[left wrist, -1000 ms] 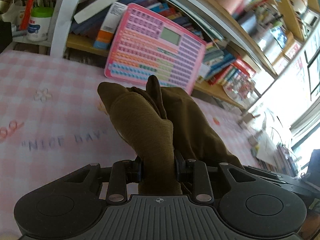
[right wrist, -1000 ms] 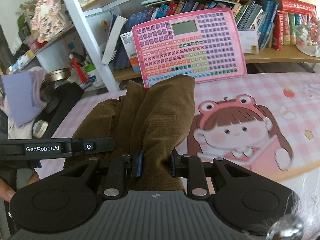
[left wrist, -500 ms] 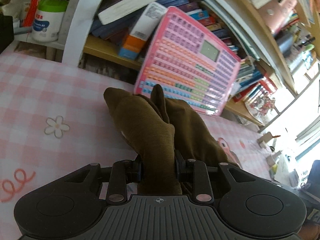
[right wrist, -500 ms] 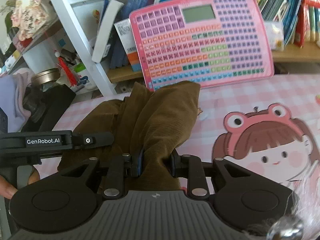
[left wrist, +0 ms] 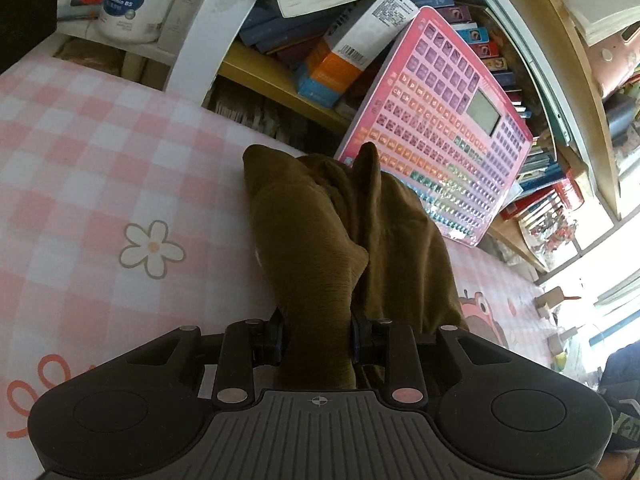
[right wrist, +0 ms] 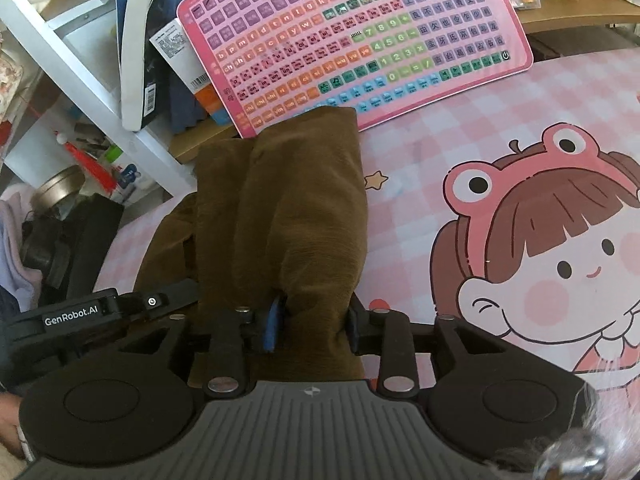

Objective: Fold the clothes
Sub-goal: 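Lower the folded garment onto the mat and open both grippers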

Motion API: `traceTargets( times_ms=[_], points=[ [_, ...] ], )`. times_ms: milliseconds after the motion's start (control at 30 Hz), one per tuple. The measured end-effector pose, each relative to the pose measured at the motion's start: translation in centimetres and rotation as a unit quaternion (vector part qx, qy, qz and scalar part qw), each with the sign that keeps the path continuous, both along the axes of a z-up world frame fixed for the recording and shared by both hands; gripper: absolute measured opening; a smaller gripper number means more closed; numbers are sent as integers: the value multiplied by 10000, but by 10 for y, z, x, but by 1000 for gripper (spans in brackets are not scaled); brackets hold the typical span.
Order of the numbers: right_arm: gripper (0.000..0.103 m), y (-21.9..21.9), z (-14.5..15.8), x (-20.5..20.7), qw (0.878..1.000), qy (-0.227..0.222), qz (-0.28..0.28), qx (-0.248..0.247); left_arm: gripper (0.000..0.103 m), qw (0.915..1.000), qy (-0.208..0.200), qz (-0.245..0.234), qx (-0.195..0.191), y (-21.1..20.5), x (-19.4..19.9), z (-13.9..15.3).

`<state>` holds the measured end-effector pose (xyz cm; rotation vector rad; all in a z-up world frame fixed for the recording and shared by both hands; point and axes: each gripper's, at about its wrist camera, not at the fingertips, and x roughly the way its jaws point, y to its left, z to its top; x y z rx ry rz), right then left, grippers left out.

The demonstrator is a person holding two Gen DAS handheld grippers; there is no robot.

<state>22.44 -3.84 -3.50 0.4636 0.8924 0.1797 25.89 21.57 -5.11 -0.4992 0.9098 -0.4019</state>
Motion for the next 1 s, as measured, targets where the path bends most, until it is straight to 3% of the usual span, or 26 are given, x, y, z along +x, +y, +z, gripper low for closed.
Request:
traceTargets(
  times_ms=[200, 300, 467, 567, 700, 900, 1000],
  points=[
    [51, 0, 13, -10, 9990, -96, -81, -437, 33, 9987, -300, -17, 408, -2, -16, 14],
    [55, 0, 23, -22, 9975, -254, -85, -649, 38, 9968, -530, -10, 603, -2, -31, 26],
    [65, 8, 38, -49, 9910, -561, 20, -1212, 51, 9919, -919, 70, 876, -1, -62, 44],
    [70, 15, 41, -66, 9860, -629, 26, -1545, 65, 9890, -1026, 171, 1047, -6, -80, 51],
    [80, 20, 43, -87, 9806, -724, 36, -1822, 70, 9846, -1098, 222, 1345, -18, -105, 55],
    [93, 25, 41, -120, 9676, -891, 155, -2358, 86, 9757, -1024, 484, 1874, -39, -141, 53],
    [99, 21, 37, -134, 9665, -906, 209, -2393, 87, 9741, -939, 608, 1963, -49, -155, 54]
  ],
)
